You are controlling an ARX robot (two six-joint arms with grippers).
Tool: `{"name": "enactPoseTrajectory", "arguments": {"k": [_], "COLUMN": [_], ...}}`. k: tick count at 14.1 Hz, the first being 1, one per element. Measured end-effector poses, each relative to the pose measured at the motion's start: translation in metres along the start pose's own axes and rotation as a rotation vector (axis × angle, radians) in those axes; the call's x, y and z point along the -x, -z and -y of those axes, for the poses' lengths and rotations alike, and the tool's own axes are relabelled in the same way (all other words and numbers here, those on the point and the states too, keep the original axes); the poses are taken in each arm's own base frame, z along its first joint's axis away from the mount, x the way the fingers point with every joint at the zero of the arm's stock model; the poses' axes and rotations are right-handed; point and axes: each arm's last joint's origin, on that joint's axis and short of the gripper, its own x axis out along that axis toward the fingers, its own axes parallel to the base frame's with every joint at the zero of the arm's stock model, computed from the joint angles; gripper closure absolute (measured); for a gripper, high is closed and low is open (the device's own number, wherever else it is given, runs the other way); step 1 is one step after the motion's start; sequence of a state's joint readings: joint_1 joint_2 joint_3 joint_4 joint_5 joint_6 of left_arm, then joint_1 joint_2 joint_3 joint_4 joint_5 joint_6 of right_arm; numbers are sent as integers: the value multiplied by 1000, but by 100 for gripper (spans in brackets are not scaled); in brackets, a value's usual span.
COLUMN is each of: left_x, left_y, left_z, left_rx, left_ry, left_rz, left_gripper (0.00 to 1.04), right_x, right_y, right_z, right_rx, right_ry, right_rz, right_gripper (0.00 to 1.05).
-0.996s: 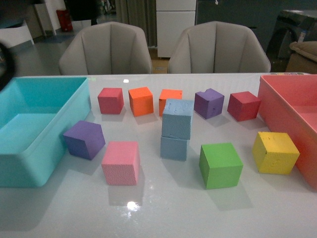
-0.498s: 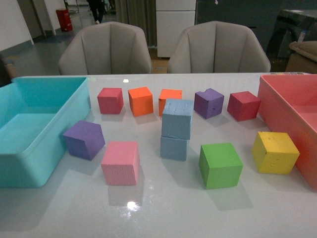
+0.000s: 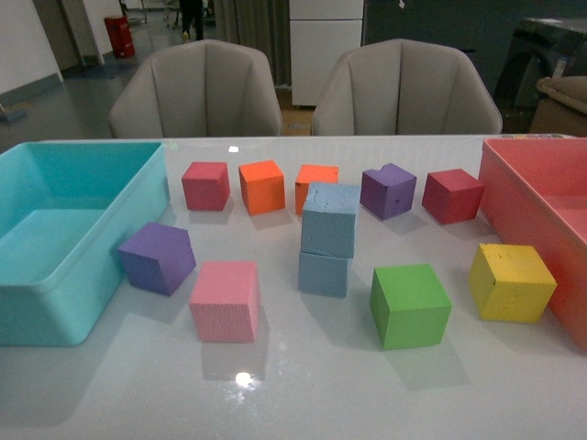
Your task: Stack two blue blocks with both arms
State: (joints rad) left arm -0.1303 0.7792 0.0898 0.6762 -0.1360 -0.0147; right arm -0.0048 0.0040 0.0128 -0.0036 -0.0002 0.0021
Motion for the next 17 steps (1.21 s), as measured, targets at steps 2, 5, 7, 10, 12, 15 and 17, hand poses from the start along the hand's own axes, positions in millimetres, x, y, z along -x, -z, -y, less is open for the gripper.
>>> {"name": "enactPoseTrajectory", "arguments": {"k": [2,5,7,10,12,15,17], "left_x": [9,18,24,32,36,41,44], "left_y": [3,15,10,9,8,8,9], "left_z": [-4,-18,-16,-17,-17,-17,-17], "left_rx": [0,2,1,1,1,1,1], "left_ry": [6,-15,9,7,7,7,7], "left_rz": [3,-15,21,19,26,26,24], "left_gripper": [103,103,103,103,103,103,103], "right_x": [0,0,0,0,0,0,0], "right_y": [0,0,0,0,0,0,0], "right_z": [0,0,0,0,0,0,0], "right_rx": [0,0,0,0,0,0,0], "right_ry": [0,0,0,0,0,0,0], "right_rz": [0,0,0,0,0,0,0], "right_gripper": [6,6,6,6,6,6,6]}}
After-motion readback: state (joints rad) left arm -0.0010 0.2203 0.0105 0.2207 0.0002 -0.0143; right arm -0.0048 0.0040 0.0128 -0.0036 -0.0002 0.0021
